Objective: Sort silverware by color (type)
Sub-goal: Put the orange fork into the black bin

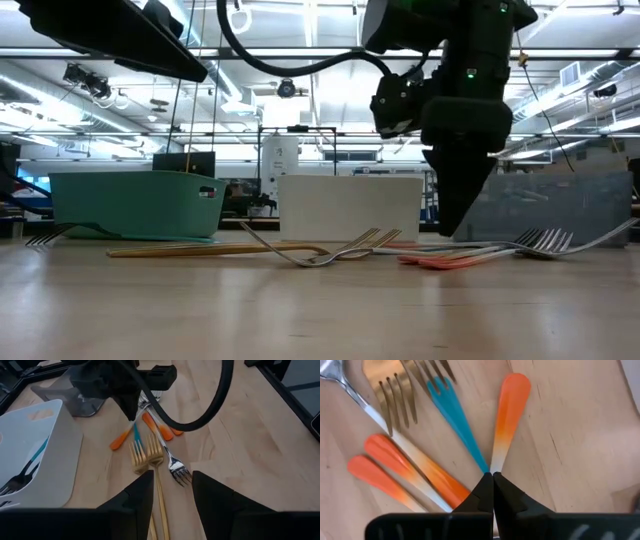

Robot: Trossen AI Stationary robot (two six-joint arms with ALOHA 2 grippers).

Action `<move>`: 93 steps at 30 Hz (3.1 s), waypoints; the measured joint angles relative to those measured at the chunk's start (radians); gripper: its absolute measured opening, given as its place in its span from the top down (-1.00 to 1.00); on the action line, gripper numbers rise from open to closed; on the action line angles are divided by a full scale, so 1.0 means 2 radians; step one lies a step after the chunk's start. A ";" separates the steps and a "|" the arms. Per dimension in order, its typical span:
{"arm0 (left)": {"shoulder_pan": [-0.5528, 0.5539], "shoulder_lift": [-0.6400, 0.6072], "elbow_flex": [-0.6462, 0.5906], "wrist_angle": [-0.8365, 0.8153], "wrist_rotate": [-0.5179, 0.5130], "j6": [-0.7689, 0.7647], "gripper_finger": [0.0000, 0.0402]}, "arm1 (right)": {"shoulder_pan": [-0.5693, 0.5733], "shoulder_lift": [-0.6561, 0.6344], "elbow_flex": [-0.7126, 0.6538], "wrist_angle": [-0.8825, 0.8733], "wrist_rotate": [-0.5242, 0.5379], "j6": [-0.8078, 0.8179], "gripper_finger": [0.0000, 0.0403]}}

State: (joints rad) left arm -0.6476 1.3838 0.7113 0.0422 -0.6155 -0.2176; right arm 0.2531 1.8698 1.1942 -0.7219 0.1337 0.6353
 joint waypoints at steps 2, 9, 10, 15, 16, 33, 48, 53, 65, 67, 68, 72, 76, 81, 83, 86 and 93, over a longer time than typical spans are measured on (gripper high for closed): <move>0.000 0.000 0.000 0.000 0.000 -0.003 0.28 | 0.000 0.000 0.002 -0.002 0.000 -0.001 0.97; 0.000 0.000 0.000 0.000 0.000 -0.007 0.28 | 0.000 -0.001 0.002 0.001 -0.008 0.008 0.84; 0.000 0.000 0.000 0.000 0.000 -0.007 0.28 | 0.000 -0.001 0.002 0.001 -0.007 0.008 0.79; 0.000 0.000 0.000 0.004 0.000 -0.011 0.28 | 0.000 -0.002 -0.006 0.041 0.036 0.005 0.52; 0.000 0.000 0.000 0.004 0.000 -0.016 0.28 | 0.000 -0.002 -0.009 0.054 0.038 0.005 0.48; -0.001 0.000 0.000 0.004 0.005 -0.069 0.28 | -0.017 -0.005 -0.067 0.124 0.039 0.008 0.45; 0.005 0.002 0.000 0.004 0.006 -0.069 0.28 | -0.015 -0.002 -0.042 0.083 0.026 -0.014 0.98; 0.006 0.002 0.000 0.004 0.006 -0.069 0.28 | -0.013 -0.001 -0.014 0.055 0.025 -0.028 0.98; -0.001 0.002 0.000 -0.009 0.006 -0.069 0.28 | -0.006 -0.001 0.000 0.009 -0.029 -0.034 0.79; -0.001 0.002 0.000 -0.009 0.006 -0.069 0.28 | 0.002 -0.001 0.000 0.003 -0.027 -0.032 0.71; -0.001 0.002 0.000 -0.009 0.006 -0.069 0.28 | 0.005 -0.001 0.000 0.000 -0.027 -0.031 0.67; 0.000 0.002 0.000 -0.009 0.006 -0.069 0.28 | 0.017 -0.002 -0.005 -0.011 -0.025 -0.019 0.53; 0.000 0.002 0.000 -0.009 0.006 -0.069 0.28 | 0.018 -0.002 -0.019 -0.018 -0.021 0.002 0.42; 0.000 0.002 0.000 -0.009 0.006 -0.069 0.28 | 0.017 -0.005 -0.035 0.000 -0.014 0.010 0.40; 0.000 0.002 0.000 -0.009 0.006 -0.069 0.28 | 0.018 -0.005 -0.036 -0.001 -0.016 0.009 0.42; 0.000 0.002 0.000 -0.010 0.006 -0.068 0.28 | 0.017 -0.005 -0.036 -0.005 -0.023 0.008 0.49; 0.000 0.002 0.000 -0.011 0.006 -0.068 0.28 | 0.017 -0.005 -0.037 -0.005 -0.025 0.008 0.82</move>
State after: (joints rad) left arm -0.6472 1.3880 0.7113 0.0207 -0.6042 -0.3542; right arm 0.2871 1.8603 1.1210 -0.7322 0.0836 0.6521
